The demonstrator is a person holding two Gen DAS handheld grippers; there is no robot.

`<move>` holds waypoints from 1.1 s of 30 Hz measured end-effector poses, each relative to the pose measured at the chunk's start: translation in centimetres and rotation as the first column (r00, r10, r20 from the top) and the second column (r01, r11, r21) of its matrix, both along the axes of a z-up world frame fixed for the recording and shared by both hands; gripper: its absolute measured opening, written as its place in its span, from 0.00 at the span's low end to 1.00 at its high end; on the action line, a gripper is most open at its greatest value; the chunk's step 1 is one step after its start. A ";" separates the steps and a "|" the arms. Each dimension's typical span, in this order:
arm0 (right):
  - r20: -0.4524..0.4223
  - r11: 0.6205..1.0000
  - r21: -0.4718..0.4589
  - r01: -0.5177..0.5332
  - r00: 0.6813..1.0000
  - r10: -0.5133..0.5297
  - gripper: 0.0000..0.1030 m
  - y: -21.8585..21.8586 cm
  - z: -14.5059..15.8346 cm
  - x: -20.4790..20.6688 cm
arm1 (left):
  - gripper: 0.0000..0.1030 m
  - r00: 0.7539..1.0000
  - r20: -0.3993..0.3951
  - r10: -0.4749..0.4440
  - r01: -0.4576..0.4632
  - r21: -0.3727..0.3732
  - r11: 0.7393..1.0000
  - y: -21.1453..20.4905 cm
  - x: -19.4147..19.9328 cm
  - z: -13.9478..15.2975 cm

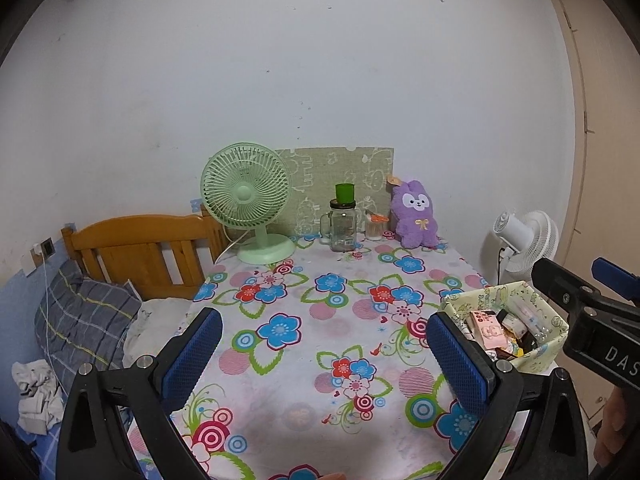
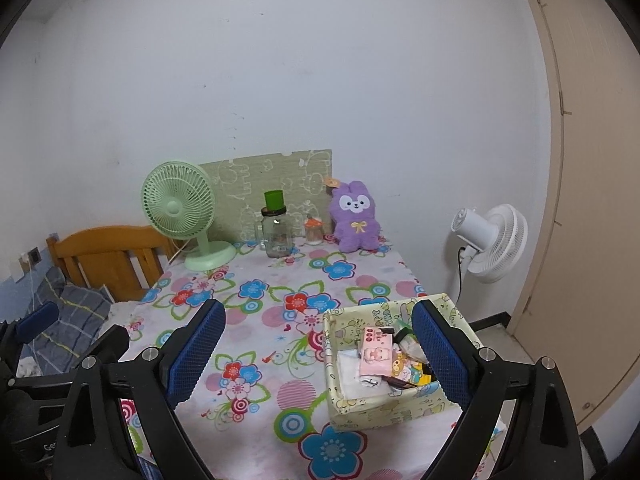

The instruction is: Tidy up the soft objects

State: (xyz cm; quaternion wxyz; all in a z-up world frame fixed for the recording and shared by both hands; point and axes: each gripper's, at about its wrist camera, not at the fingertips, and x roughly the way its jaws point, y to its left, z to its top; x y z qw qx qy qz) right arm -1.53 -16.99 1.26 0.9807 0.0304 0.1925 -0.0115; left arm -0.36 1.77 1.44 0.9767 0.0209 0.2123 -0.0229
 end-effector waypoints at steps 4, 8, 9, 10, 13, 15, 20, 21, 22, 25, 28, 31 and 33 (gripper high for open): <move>-0.002 1.000 -0.002 -0.002 1.000 0.002 0.93 0.0 0.0 0.0 | 1.00 1.000 0.000 -0.002 0.002 -0.002 1.000 -0.1 0.1 0.2; -0.004 1.000 -0.002 -0.003 1.000 0.003 0.93 0.1 0.0 0.1 | 1.00 1.000 -0.004 -0.005 0.005 -0.006 1.000 -0.3 0.2 0.3; -0.004 1.000 -0.001 -0.003 1.000 0.003 0.93 0.1 0.0 0.1 | 1.00 1.000 -0.004 -0.006 0.006 -0.004 1.000 -0.3 0.2 0.3; -0.005 1.000 -0.001 -0.003 1.000 0.003 0.93 0.1 0.0 0.1 | 1.00 1.000 -0.004 -0.005 0.005 -0.004 1.000 -0.3 0.2 0.3; -0.006 1.000 -0.001 -0.004 1.000 0.004 0.94 0.1 0.0 0.0 | 1.00 1.000 -0.004 -0.005 0.005 -0.008 1.000 -0.3 0.3 0.3; -0.006 1.000 0.000 -0.007 1.000 0.007 0.94 0.2 0.0 0.0 | 1.00 1.000 -0.005 -0.004 0.004 -0.007 1.000 -0.3 0.3 0.3; -0.011 1.000 0.001 -0.010 1.000 0.010 0.94 0.2 -0.1 0.4 | 1.00 1.000 -0.005 -0.003 0.003 -0.010 1.000 -0.3 0.2 0.2; -0.012 1.000 0.000 -0.009 1.000 0.009 0.94 0.2 -0.1 0.4 | 1.00 1.000 -0.005 -0.004 0.004 -0.011 1.000 -0.3 0.2 0.2; -0.012 1.000 0.000 -0.008 1.000 0.008 0.94 0.2 -0.1 0.4 | 1.00 1.000 -0.006 -0.005 0.005 -0.012 1.000 -0.2 0.3 0.2; -0.014 1.000 0.002 -0.007 1.000 0.007 0.94 0.3 -0.2 0.4 | 1.00 1.000 -0.008 -0.005 0.005 -0.012 1.000 -0.3 0.4 0.2; -0.013 1.000 0.002 -0.006 1.000 0.006 0.94 0.3 -0.2 0.4 | 1.00 1.000 -0.007 -0.004 0.004 -0.013 1.000 -0.4 0.5 0.1; -0.013 1.000 -0.001 -0.006 1.000 0.006 0.94 0.3 -0.2 0.4 | 1.00 1.000 -0.008 -0.004 0.004 -0.013 1.000 -0.4 0.5 0.0; -0.016 1.000 0.001 -0.008 1.000 0.008 0.94 0.3 -0.2 0.5 | 1.00 1.000 -0.010 -0.002 0.002 -0.012 1.000 -0.4 0.5 0.0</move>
